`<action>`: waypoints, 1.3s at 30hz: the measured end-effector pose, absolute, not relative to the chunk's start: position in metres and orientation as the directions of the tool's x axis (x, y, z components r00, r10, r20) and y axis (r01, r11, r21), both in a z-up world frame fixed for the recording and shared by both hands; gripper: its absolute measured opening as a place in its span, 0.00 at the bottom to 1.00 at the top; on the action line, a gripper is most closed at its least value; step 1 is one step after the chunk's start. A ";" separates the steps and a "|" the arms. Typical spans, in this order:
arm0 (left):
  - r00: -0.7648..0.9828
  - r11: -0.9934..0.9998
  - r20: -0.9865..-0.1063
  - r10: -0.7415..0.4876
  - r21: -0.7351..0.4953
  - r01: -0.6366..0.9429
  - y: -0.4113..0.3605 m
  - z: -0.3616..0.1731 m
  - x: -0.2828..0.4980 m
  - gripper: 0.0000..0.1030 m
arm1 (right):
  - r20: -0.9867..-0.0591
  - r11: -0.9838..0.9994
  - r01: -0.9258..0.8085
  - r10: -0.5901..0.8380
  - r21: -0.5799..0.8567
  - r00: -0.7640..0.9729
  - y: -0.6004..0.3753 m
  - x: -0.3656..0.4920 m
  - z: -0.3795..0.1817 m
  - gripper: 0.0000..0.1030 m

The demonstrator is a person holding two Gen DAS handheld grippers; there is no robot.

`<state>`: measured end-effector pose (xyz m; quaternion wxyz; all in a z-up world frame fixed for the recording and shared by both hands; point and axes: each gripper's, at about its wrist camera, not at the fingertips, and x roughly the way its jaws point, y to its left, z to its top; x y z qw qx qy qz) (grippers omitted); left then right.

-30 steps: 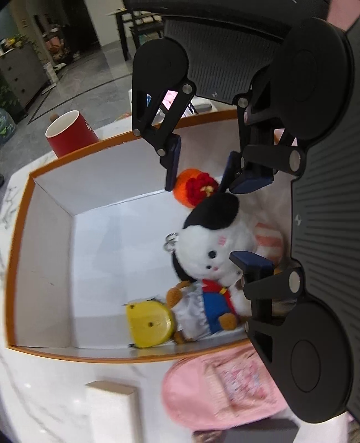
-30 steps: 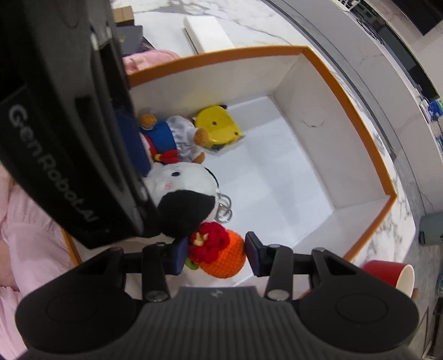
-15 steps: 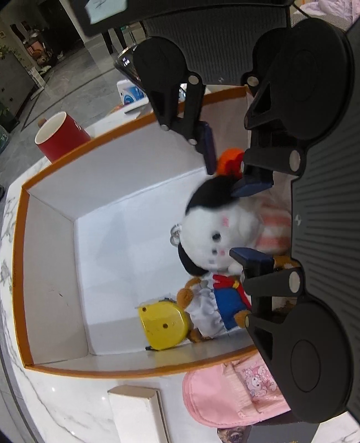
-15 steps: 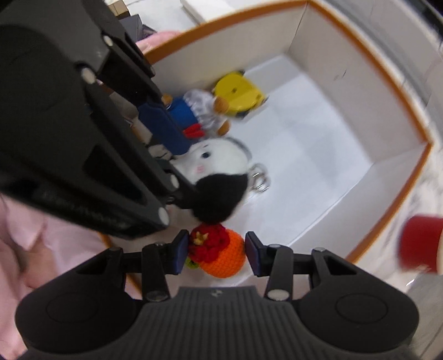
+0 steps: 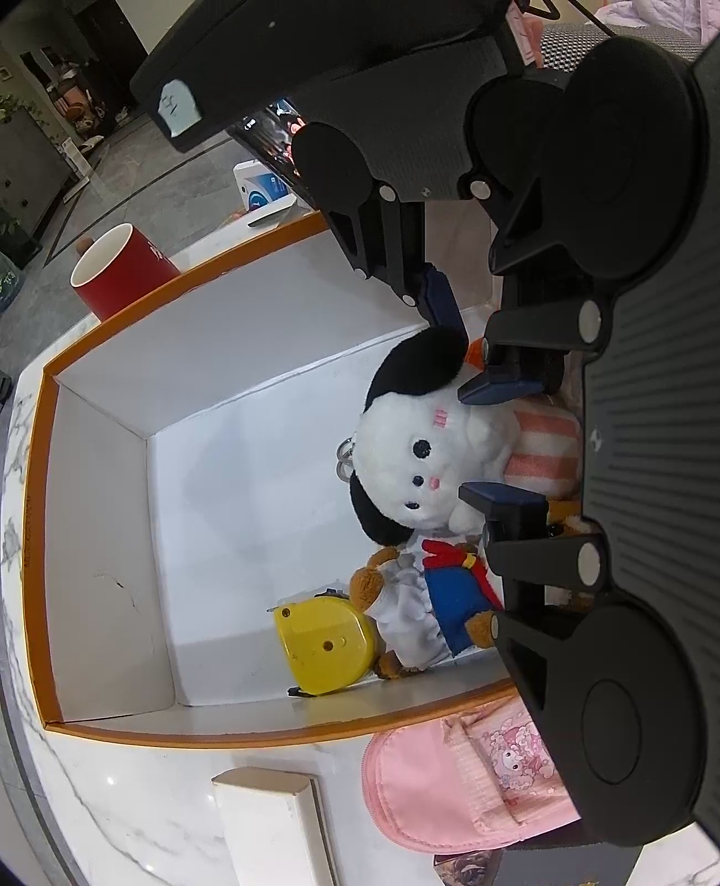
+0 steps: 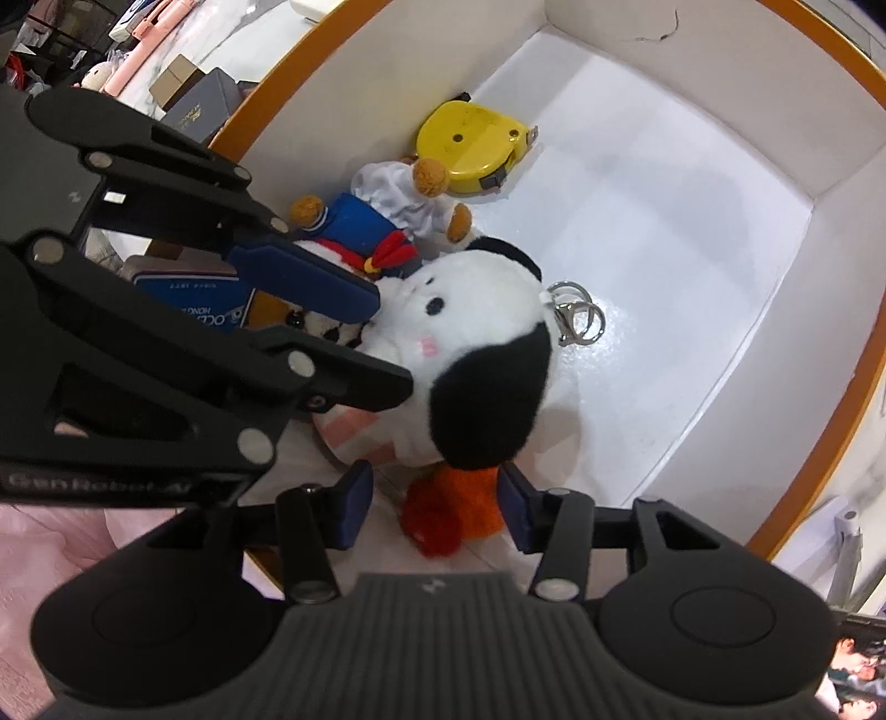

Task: Organize objects
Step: 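Withdraw both tools from the box toward the pink backpack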

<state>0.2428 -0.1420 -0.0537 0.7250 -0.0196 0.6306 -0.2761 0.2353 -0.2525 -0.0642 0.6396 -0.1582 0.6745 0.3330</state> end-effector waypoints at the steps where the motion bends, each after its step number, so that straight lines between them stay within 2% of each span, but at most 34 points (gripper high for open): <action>1: 0.053 0.847 -0.904 -0.424 -0.376 0.376 -0.142 -0.054 0.243 0.35 | -0.969 0.728 -0.641 0.211 0.244 -0.130 -0.253 0.234 -0.063 0.50; 3: 0.055 0.846 -0.904 -0.424 -0.373 0.380 -0.141 -0.054 0.242 0.35 | -0.970 0.728 -0.643 0.205 0.240 -0.129 -0.253 0.232 -0.062 0.48; 4: 0.055 0.846 -0.904 -0.423 -0.373 0.380 -0.143 -0.054 0.241 0.35 | -0.970 0.727 -0.644 0.202 0.239 -0.132 -0.253 0.230 -0.061 0.40; 8: 0.053 0.846 -0.904 -0.423 -0.374 0.381 -0.144 -0.054 0.240 0.35 | -0.966 0.726 -0.639 0.222 0.254 -0.133 -0.253 0.225 -0.060 0.25; 9: 0.054 0.846 -0.905 -0.423 -0.373 0.381 -0.149 -0.055 0.243 0.35 | -0.963 0.724 -0.636 0.233 0.266 -0.138 -0.253 0.224 -0.059 0.16; 10: 0.056 0.845 -0.904 -0.423 -0.372 0.383 -0.150 -0.055 0.242 0.35 | -0.958 0.725 -0.629 0.243 0.282 -0.150 -0.253 0.222 -0.060 0.15; 13: 0.068 0.837 -0.899 -0.432 -0.372 0.402 -0.150 -0.050 0.238 0.36 | -0.967 0.724 -0.643 0.228 0.249 -0.118 -0.251 0.217 -0.056 0.20; 17: 0.095 0.816 -0.879 -0.467 -0.386 0.431 -0.145 -0.038 0.227 0.36 | -0.974 0.723 -0.658 0.217 0.209 -0.071 -0.250 0.204 -0.043 0.22; 22: 0.195 0.792 -0.835 -0.515 -0.377 0.480 -0.128 -0.013 0.200 0.36 | -0.971 0.766 -0.639 0.198 0.068 0.134 -0.247 0.176 -0.013 0.23; 25: 0.269 0.798 -0.804 -0.530 -0.365 0.479 -0.113 -0.001 0.182 0.36 | -0.937 0.795 -0.607 0.215 0.004 0.275 -0.243 0.148 0.002 0.28; 32: 0.458 0.856 -0.751 -0.476 -0.277 0.436 -0.074 0.019 0.146 0.36 | -0.805 0.848 -0.530 0.296 -0.027 0.515 -0.234 0.099 0.015 0.28; 39: 0.515 0.887 -0.732 -0.446 -0.284 0.363 -0.023 0.020 0.128 0.36 | -0.724 0.838 -0.544 0.404 0.047 0.560 -0.187 0.105 0.014 0.28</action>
